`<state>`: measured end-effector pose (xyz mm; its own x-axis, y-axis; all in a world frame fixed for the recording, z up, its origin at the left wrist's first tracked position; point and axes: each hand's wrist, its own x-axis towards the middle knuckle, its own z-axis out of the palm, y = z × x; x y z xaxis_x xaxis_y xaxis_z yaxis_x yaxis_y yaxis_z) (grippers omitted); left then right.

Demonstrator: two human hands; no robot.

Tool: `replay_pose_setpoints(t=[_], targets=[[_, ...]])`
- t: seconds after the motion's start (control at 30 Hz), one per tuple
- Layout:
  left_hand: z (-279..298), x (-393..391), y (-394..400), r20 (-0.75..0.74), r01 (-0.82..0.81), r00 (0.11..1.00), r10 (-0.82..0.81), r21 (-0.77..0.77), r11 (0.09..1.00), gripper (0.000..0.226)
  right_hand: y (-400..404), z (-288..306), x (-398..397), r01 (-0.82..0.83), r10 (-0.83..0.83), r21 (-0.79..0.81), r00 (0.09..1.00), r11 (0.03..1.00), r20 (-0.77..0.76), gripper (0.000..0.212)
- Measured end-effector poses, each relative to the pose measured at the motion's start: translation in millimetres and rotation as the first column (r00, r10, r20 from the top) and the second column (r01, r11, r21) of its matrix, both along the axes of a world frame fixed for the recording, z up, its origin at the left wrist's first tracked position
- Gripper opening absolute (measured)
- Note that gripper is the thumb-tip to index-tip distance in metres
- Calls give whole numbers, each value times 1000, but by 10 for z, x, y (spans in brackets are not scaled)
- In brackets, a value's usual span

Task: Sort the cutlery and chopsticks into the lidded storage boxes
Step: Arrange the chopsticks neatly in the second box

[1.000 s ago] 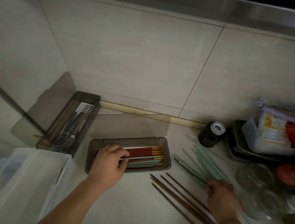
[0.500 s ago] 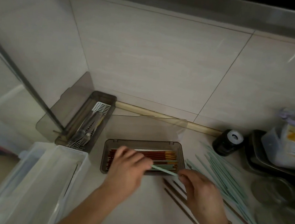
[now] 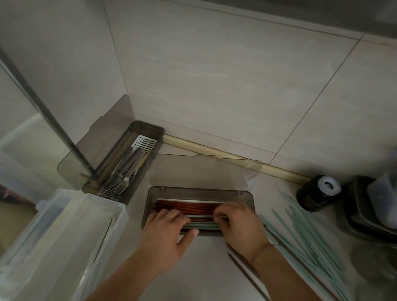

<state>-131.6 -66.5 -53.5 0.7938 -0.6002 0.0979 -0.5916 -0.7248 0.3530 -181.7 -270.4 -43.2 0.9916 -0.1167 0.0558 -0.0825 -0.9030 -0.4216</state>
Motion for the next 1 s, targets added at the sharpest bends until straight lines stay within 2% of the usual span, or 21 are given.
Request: replay_pose_setpoints(t=[0.07,0.17,0.23,0.3,0.37,0.43,0.5,0.67,0.77,1.0], targets=[[8,-35,-49,27,46,999,-45,-56,997,34,-149,39,-225,91,-99,55,982,994,164,10],[8,-160,-239,88,209,977,-195,-195,958,19,-521,-16,-808,410,-428,122,858,904,284,14],[-2,-281,-439,123,367,930,-346,-253,895,12,-791,-114,-1233,632,-633,78,746,771,207,21],[-18,-408,-681,132,510,860,-493,-259,820,13,-991,-194,-1525,743,-743,12,669,670,38,29],[-46,-523,-956,122,642,765,-632,-213,736,15,-1089,-225,-1637,762,-761,-37,642,647,-91,31],[-89,-639,-1234,76,742,669,-739,-136,657,19,-1119,-255,-1664,751,-754,-91,637,654,-157,28],[-141,-728,-1475,16,770,636,-772,-93,632,21,-1128,-278,-1668,752,-757,-111,628,650,-181,25],[-257,-818,-1873,-39,696,718,-695,-6,718,35,-1126,-282,-1756,728,-735,-121,647,675,-203,14],[-295,-854,-1972,-28,675,737,-675,68,735,41,-1076,-292,-1843,702,-711,-126,672,701,-206,7],[-225,-953,-1969,8,608,794,-608,44,793,29,-1029,-267,-1930,655,-675,-163,705,738,-219,3]])
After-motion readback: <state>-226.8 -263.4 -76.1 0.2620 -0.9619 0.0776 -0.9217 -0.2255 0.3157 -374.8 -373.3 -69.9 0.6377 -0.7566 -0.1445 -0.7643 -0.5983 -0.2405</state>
